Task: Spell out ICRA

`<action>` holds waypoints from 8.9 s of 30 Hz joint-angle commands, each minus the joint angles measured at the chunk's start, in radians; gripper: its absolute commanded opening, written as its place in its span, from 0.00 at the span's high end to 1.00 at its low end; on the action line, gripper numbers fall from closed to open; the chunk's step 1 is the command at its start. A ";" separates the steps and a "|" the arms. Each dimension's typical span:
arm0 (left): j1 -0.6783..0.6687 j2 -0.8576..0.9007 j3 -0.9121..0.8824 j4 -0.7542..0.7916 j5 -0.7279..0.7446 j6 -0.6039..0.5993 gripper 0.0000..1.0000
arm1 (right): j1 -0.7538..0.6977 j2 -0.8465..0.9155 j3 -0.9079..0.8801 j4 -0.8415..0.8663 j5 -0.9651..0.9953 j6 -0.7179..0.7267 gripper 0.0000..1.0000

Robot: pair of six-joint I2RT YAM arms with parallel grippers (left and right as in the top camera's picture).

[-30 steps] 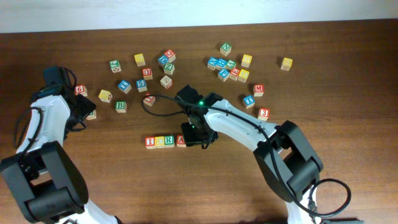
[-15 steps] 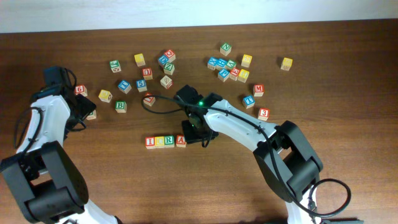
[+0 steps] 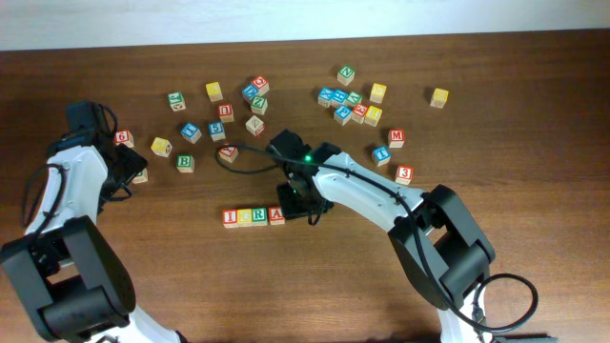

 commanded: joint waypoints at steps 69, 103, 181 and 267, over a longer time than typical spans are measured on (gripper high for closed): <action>0.002 -0.022 -0.004 -0.001 -0.004 -0.003 0.01 | 0.008 -0.003 -0.023 -0.035 0.074 0.016 0.96; 0.002 -0.022 -0.004 -0.001 -0.004 -0.003 0.01 | 0.047 -0.001 -0.028 0.081 -0.050 0.016 0.95; 0.002 -0.022 -0.004 -0.001 -0.004 -0.003 0.01 | -0.076 -0.001 -0.028 0.081 0.290 0.059 0.90; 0.003 -0.096 -0.004 -0.001 -0.004 -0.003 0.01 | -0.342 0.000 -0.028 0.194 0.322 -0.124 0.02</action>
